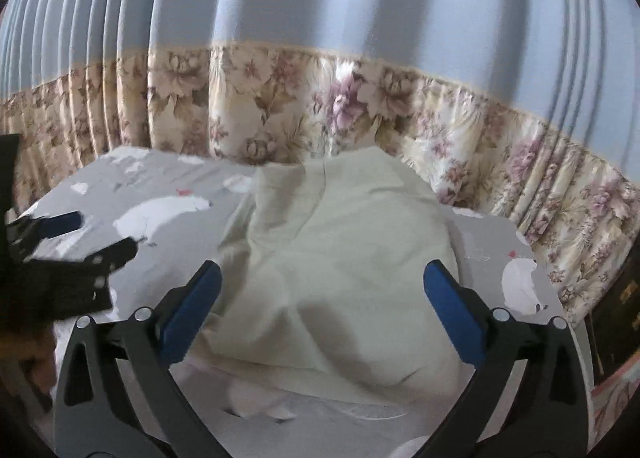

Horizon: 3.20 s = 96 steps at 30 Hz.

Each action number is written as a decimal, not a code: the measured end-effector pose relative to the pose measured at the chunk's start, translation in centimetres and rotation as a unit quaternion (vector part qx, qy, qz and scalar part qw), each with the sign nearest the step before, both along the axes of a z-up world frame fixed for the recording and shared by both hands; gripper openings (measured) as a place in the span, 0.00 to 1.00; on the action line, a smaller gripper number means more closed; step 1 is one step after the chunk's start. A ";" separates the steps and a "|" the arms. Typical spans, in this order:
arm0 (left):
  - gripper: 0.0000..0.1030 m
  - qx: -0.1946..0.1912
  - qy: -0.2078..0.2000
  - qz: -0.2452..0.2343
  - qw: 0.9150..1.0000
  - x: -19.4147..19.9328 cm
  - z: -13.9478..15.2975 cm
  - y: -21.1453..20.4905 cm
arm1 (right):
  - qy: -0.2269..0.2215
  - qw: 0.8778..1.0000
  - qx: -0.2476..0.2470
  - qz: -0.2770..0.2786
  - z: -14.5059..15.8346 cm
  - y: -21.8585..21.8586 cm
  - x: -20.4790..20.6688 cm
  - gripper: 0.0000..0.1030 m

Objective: Fold large clothes

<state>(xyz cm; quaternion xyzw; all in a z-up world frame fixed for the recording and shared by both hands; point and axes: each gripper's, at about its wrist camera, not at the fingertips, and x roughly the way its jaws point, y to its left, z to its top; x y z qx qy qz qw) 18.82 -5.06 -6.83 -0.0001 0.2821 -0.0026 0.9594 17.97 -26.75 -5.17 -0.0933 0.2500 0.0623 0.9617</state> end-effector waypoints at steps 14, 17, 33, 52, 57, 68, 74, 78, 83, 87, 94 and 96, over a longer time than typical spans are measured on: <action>0.98 0.055 -0.037 0.046 0.997 -2.5 1.5 0.6 | -0.045 0.997 0.012 -0.057 -1.1 -1.6 -1.5 0.97; 0.98 0.048 -0.043 0.026 0.998 -2.9 1.6 0.4 | -0.031 0.997 0.030 -0.056 -0.9 -2.3 -1.2 0.97; 0.98 -0.032 -0.084 0.015 0.996 -4.2 3.2 2.0 | -0.072 0.996 0.021 -0.041 -0.2 -1.7 -2.8 0.97; 0.98 0.001 -0.086 0.028 0.996 -4.2 2.8 1.4 | -0.049 0.997 0.018 -0.049 -0.9 -1.8 -2.1 0.97; 0.98 -0.005 -0.079 0.026 0.997 -4.1 2.7 1.4 | -0.046 0.997 0.033 -0.046 -0.4 -2.3 -2.2 0.97; 0.98 0.012 -0.081 0.027 0.996 -4.1 2.5 0.6 | -0.048 0.997 0.037 -0.046 -0.3 -2.3 -2.3 0.97; 0.98 0.025 -0.075 0.038 0.996 -3.8 2.3 0.4 | -0.042 0.997 0.041 -0.041 -0.5 -2.3 -2.1 0.97; 0.98 0.025 -0.071 0.035 0.997 -3.8 2.2 0.2 | -0.040 0.997 0.043 -0.041 -0.4 -2.2 -2.0 0.97; 0.98 0.032 -0.060 0.029 0.997 -3.4 2.0 -0.2 | -0.040 0.998 0.041 -0.039 -0.5 -2.1 -1.9 0.97; 0.98 0.029 -0.044 0.020 0.998 -3.1 1.7 -0.4 | -0.039 0.998 0.038 -0.037 -0.5 -1.9 -2.0 0.97; 0.98 0.023 -0.053 0.023 0.998 -3.2 2.0 -0.1 | -0.049 0.997 0.033 -0.039 -0.3 -2.0 -2.2 0.97; 0.98 0.017 -0.054 0.025 0.998 -3.2 2.1 0.1 | -0.045 0.998 0.035 -0.039 -0.4 -2.0 -2.2 0.97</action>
